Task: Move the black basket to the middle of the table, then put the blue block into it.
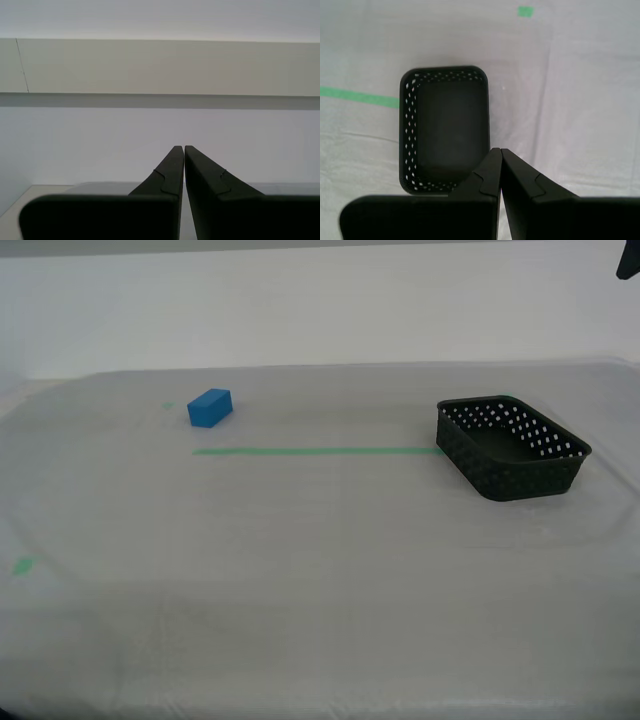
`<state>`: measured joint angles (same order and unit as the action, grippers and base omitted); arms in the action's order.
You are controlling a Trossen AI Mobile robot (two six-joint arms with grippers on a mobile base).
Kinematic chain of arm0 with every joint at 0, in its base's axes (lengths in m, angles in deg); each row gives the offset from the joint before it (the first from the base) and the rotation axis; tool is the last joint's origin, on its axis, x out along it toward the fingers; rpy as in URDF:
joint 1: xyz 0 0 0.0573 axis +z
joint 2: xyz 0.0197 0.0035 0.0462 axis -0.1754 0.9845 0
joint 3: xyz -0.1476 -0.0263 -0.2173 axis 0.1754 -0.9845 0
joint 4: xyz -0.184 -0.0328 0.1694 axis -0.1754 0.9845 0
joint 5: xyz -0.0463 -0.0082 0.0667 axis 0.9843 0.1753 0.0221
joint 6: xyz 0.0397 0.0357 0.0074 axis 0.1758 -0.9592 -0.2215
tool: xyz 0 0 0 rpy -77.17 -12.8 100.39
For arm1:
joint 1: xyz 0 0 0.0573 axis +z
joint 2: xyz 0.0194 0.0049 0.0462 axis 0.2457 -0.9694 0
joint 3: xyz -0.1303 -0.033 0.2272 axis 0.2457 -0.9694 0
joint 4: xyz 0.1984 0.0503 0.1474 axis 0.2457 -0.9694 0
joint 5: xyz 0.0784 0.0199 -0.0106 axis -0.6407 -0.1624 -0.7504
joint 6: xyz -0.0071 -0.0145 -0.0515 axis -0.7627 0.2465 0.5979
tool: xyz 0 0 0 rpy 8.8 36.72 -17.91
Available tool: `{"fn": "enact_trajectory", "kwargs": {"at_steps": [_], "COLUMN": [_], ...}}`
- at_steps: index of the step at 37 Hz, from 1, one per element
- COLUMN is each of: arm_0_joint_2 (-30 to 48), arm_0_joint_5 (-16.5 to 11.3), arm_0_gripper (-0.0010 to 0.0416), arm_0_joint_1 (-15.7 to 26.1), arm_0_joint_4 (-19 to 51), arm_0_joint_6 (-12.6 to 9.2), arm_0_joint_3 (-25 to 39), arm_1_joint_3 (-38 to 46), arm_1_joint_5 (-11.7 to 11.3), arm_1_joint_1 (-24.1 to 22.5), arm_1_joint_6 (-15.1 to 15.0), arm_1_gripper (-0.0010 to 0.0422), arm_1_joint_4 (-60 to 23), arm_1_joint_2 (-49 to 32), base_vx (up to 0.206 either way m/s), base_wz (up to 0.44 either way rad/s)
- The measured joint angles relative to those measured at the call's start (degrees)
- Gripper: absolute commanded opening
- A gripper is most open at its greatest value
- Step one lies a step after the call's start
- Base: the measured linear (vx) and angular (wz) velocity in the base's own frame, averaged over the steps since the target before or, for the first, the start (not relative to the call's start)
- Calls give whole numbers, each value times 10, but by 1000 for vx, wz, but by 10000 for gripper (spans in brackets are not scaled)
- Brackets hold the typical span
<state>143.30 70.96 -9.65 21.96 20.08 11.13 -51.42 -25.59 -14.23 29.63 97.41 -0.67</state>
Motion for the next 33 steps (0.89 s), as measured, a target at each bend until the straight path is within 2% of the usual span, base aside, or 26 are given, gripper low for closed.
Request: {"fn": "enact_trajectory", "kwargs": {"at_steps": [33], "arm_0_joint_2": [0], "arm_0_joint_5": [3], "arm_0_gripper": [3], "arm_0_joint_1": [1], "arm_0_joint_4": [27], "arm_0_joint_6": [-2], "arm_0_joint_3": [-1], "arm_1_joint_3": [0], "arm_1_joint_5": [0], "arm_1_joint_1": [0], "arm_1_joint_6": [0], "arm_1_gripper": [0], "arm_1_joint_4": [0], "arm_1_joint_2": [0], "base_vx": [0], "base_wz": [0]}}
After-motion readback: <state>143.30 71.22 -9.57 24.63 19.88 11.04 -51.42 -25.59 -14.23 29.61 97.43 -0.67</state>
